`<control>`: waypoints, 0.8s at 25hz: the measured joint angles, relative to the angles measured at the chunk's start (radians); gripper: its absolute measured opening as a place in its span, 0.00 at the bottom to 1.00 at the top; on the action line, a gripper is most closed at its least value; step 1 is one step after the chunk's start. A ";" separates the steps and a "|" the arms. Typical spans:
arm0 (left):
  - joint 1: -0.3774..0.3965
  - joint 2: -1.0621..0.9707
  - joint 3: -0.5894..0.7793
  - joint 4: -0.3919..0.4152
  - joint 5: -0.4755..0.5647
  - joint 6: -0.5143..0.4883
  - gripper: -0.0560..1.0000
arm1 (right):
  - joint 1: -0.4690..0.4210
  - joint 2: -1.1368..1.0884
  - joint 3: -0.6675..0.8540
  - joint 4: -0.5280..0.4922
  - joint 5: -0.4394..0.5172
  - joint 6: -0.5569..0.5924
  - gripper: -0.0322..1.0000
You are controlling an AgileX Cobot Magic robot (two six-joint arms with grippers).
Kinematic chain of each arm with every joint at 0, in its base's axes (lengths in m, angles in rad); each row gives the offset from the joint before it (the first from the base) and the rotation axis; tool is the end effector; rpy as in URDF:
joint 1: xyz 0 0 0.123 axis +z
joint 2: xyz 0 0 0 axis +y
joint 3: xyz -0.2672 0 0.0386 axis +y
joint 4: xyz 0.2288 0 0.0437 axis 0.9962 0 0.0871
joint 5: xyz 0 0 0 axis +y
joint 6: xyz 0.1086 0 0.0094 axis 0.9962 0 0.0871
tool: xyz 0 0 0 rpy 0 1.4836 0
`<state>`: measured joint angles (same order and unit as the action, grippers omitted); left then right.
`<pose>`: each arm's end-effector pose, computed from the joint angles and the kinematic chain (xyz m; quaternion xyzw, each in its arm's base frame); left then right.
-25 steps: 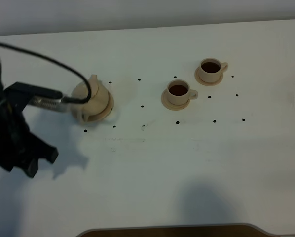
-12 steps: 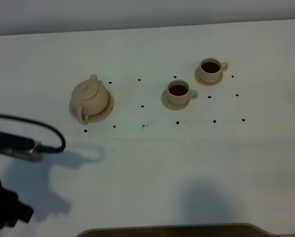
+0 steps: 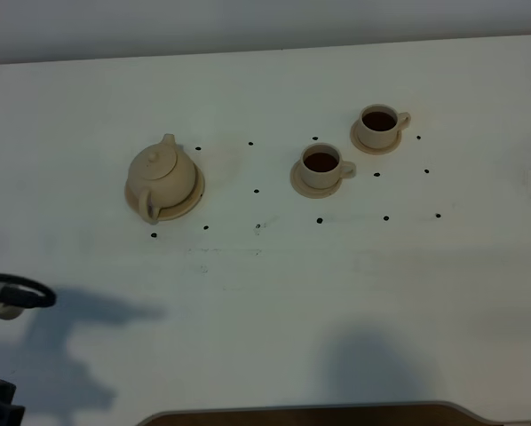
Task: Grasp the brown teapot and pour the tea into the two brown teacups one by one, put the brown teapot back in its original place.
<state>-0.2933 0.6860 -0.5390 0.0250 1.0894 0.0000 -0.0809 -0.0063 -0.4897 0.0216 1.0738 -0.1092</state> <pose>0.0916 -0.0251 0.2324 0.1462 0.9668 -0.0187 0.2087 0.0092 0.0013 0.2558 -0.0126 0.8575 -0.0381 0.5129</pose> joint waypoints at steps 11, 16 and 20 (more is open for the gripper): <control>0.000 -0.366 0.002 -0.001 -0.003 0.000 0.48 | 0.000 0.000 0.000 0.000 0.000 0.000 0.42; 0.056 -0.475 0.003 0.000 -0.003 0.000 0.48 | 0.000 0.000 0.000 0.000 0.000 0.000 0.42; 0.148 -0.511 0.003 0.000 -0.002 0.000 0.48 | 0.000 0.000 0.000 0.000 0.000 0.000 0.42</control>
<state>-0.1450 0.1745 -0.5362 0.0252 1.0873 0.0000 -0.0809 -0.0063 -0.4897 0.0216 1.0738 -0.1092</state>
